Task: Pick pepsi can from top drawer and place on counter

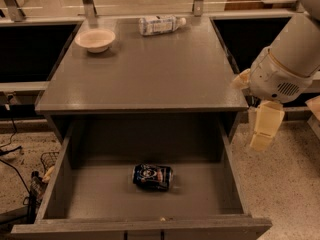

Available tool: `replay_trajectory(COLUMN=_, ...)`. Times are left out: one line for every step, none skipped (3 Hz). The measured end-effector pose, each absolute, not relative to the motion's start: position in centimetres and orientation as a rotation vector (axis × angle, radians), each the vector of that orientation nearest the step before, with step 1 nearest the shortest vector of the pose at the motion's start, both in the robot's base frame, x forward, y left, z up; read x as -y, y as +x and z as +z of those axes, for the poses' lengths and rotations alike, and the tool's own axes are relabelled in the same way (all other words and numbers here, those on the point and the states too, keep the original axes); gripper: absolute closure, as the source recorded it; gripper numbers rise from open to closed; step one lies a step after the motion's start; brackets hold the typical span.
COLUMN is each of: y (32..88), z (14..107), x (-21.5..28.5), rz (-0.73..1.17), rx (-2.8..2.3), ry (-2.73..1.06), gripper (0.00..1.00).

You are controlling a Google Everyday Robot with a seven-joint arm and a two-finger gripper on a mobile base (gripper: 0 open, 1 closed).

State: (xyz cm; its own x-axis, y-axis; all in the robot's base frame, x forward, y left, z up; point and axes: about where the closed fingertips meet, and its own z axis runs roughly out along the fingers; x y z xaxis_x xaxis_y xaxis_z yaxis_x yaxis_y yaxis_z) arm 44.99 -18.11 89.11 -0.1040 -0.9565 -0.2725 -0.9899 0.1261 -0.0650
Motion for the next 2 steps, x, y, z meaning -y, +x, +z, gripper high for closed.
replay_trajectory(y=44.4, z=88.4, x=15.7, rz=0.215, rx=-2.085, ry=-2.02, gripper=0.0)
replay_trajectory(y=44.1, z=87.7, x=14.4, rz=0.231, rx=-2.051, ry=-2.073, gripper=0.0)
